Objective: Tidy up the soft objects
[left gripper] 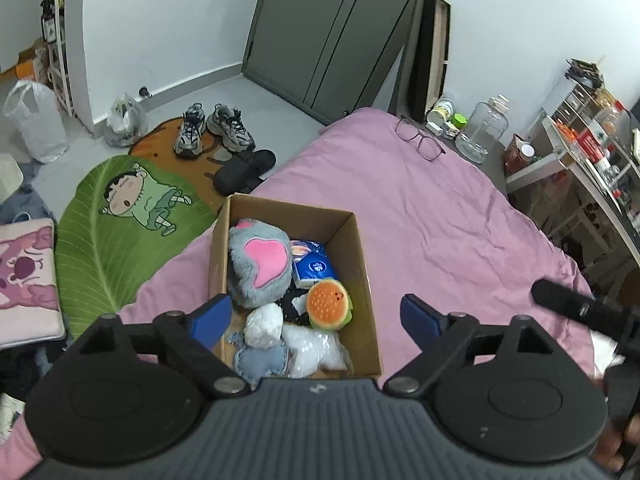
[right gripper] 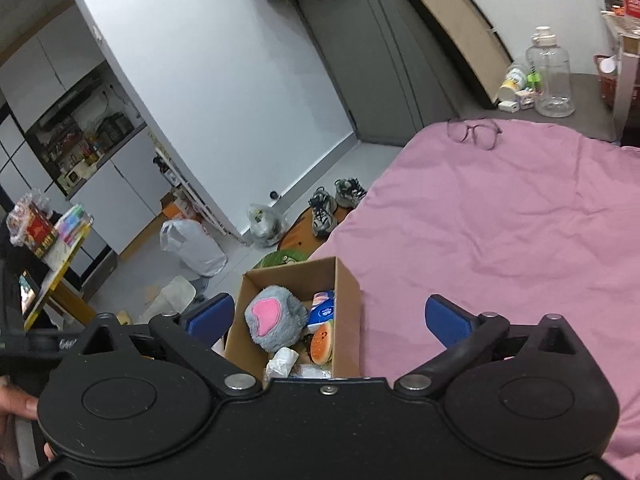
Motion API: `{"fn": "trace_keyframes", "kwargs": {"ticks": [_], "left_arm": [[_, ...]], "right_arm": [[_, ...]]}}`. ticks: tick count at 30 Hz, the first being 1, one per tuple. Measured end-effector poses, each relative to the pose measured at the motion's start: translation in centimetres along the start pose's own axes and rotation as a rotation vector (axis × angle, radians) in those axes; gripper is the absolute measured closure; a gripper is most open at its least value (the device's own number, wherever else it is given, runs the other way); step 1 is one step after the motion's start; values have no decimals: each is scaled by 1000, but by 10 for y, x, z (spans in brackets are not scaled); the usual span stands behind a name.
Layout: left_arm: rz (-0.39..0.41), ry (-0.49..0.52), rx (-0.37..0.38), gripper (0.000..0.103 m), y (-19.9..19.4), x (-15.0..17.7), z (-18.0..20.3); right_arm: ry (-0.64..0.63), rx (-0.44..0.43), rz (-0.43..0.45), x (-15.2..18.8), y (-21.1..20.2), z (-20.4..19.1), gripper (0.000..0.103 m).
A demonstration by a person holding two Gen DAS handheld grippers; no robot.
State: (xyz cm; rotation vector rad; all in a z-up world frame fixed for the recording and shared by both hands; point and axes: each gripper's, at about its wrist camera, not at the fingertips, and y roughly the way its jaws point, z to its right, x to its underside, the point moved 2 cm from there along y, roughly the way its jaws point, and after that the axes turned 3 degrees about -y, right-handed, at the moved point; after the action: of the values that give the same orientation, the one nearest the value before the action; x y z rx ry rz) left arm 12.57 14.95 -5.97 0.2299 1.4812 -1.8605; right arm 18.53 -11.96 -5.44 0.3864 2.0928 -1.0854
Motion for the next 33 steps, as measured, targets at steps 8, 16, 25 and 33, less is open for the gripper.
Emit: {"fn": "trace_keyframes", "kwargs": {"ticks": [8,16,25,33], "left_arm": [[49,103,-12,3,-45,14,24],[99,136,16,1,-85,28,43],[146,156,31,0,-123,49,59],[147,162,41,0,-147,70,74]], "right_arm": [[-44,-5,-3,-1,-45,-2,0],[-64,15,26,3,-90,-7,0],[-85,-5,23,12,-123,-16,0],[-100,-10,12,24,-149,-23,0]]}}
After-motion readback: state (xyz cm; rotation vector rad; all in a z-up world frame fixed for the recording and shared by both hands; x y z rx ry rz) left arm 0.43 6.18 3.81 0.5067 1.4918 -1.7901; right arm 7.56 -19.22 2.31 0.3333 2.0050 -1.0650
